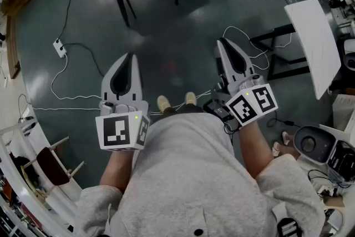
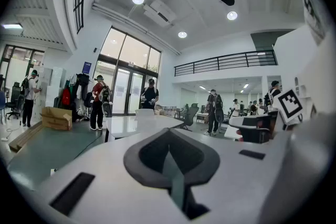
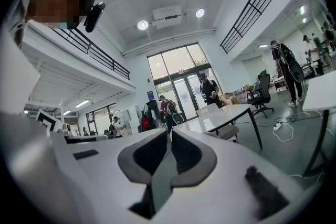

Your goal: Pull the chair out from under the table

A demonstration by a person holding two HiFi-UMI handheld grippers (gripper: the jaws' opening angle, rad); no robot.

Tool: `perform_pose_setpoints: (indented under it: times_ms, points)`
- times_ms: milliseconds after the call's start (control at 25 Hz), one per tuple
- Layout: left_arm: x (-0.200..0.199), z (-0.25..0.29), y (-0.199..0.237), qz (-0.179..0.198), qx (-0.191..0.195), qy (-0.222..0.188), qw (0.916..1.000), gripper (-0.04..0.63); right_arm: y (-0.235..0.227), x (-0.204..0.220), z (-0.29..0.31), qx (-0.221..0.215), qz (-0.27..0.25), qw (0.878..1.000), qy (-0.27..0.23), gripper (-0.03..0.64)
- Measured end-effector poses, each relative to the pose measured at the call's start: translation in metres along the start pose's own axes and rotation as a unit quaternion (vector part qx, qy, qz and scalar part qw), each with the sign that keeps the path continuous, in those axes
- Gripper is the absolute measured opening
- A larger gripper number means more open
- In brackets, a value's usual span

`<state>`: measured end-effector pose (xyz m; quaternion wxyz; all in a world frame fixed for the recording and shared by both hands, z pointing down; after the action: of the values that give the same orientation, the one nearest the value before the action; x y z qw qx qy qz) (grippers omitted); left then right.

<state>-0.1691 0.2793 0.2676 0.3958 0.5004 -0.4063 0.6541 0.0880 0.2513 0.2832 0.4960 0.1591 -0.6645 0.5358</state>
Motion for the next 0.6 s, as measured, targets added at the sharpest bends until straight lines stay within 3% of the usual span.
perform_pose_setpoints:
  times_ms: [240,440,600]
  points:
    - [0.0,0.007,0.008,0.003,0.001,0.003,1.0,0.015,0.001,0.001,0.011,-0.001,0.04,0.999,-0.012,0.04]
    - [-0.001,0.016,0.018,0.005,-0.002,0.011,0.9999,0.015,0.006,0.003,0.022,0.023,-0.024,0.999,0.007,0.04]
    - [-0.001,0.016,0.025,0.009,-0.005,0.015,0.9998,0.015,0.02,0.006,0.03,0.014,-0.064,0.998,0.015,0.037]
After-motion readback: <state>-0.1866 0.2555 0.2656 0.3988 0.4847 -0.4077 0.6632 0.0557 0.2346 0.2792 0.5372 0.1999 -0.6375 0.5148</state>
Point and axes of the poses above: the fingertips, and each gripper's own axes: z forward along the fingers, y to its left, x out of its underside, the point moved 7 cm from there along -z, backward along the fingers, and after that the axes turned 14 degrees about z, right-handed, at the moved point
